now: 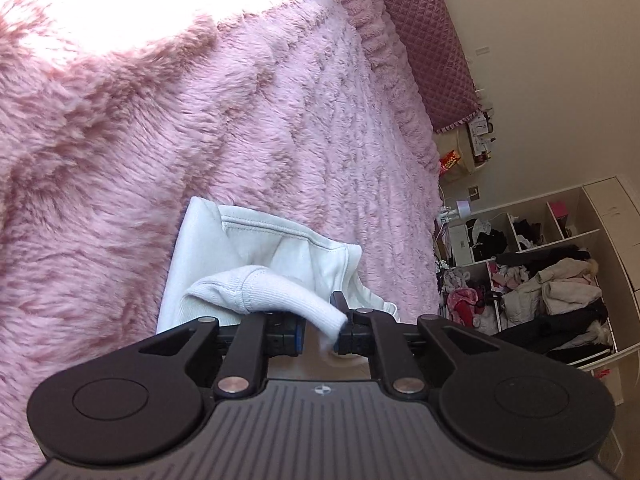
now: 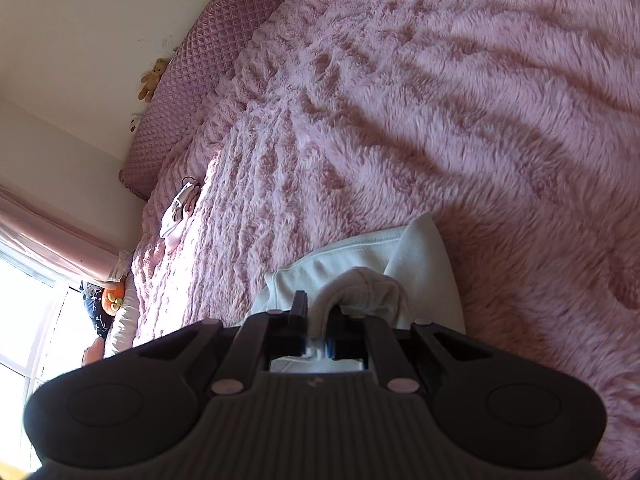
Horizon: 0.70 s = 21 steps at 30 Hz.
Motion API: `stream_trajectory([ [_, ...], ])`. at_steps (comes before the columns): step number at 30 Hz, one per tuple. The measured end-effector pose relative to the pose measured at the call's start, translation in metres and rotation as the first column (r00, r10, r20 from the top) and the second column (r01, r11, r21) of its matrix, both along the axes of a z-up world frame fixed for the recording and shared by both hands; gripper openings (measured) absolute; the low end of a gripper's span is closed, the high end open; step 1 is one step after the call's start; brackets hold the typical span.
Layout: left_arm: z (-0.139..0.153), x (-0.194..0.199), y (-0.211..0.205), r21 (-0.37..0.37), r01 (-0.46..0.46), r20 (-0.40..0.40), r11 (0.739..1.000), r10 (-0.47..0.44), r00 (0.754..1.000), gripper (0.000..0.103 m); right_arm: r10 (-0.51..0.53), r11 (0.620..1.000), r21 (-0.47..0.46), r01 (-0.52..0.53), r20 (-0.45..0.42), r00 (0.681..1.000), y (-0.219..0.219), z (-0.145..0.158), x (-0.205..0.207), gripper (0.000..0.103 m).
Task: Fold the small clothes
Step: 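Lay the hem onto the body and open both grippers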
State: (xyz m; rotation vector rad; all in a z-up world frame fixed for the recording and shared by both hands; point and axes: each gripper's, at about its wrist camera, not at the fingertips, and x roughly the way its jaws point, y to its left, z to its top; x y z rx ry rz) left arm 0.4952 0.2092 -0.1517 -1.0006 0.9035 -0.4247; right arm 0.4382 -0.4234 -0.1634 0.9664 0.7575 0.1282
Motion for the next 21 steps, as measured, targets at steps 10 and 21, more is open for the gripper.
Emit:
stream_trajectory([
  [10, 0.052, -0.087, 0.051, 0.044, -0.05, 0.117, 0.998, 0.045, 0.992, 0.047, -0.015, 0.999, -0.046, 0.02, 0.101, 0.995, -0.028, 0.042, -0.074, 0.038],
  [21, 0.0, -0.206, 0.053, 0.109, 0.002, 0.112, 0.994, -0.015, 0.994, 0.052, 0.21, 0.919, -0.344, -0.19, 0.021, 0.978, -0.015, 0.013, -0.189, 0.039],
])
